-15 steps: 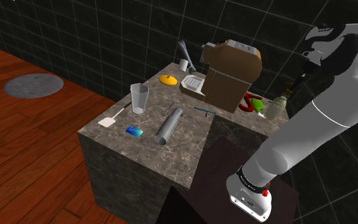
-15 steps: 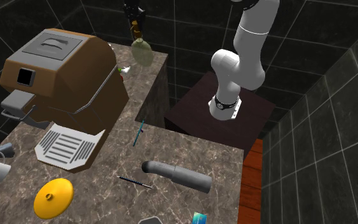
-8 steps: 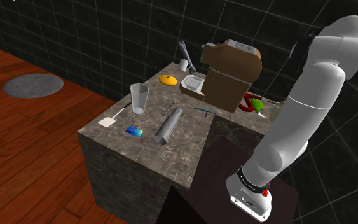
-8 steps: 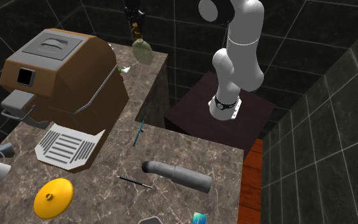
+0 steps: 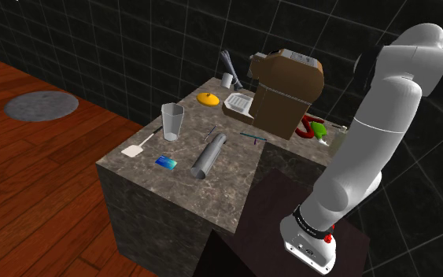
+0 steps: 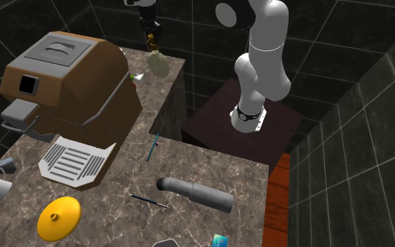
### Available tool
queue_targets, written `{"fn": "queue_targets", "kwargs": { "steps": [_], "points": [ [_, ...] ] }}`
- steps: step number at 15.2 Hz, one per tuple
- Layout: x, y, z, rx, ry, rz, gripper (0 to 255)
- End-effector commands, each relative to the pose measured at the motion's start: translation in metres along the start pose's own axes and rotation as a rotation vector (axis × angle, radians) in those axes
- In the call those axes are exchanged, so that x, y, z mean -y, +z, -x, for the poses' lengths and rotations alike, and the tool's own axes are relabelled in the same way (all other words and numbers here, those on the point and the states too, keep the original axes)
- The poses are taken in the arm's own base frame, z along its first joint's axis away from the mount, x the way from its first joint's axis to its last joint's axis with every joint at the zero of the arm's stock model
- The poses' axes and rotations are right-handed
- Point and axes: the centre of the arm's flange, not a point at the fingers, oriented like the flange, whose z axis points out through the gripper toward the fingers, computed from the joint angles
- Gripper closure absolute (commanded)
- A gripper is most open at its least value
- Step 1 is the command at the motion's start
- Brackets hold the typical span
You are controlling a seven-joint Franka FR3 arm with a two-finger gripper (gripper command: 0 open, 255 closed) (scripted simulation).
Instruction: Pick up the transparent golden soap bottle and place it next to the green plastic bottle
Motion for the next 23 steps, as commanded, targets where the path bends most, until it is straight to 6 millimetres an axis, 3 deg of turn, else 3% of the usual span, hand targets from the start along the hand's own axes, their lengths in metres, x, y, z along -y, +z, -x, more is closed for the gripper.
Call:
{"fn": "queue_targets", "kwargs": {
  "steps": [1,4,12,13,18,22,23],
  "points": [
    [-0.001,0.01,0.002,0.0,0.0,0.001,255],
    [-0.002,0.025,0.003,0.0,0.0,0.001,255],
    [-0.002,0.025,0.003,0.0,0.0,0.001,255],
    [-0.002,0.025,0.003,0.0,0.0,0.001,0],
    [-0.002,0.025,0.003,0.0,0.0,0.001,0],
    [-0.002,-0.025,0.003,0.0,0.0,0.001,0],
    [-0.002,-0.025,0.003,0.0,0.0,0.001,0]
  ]
}}
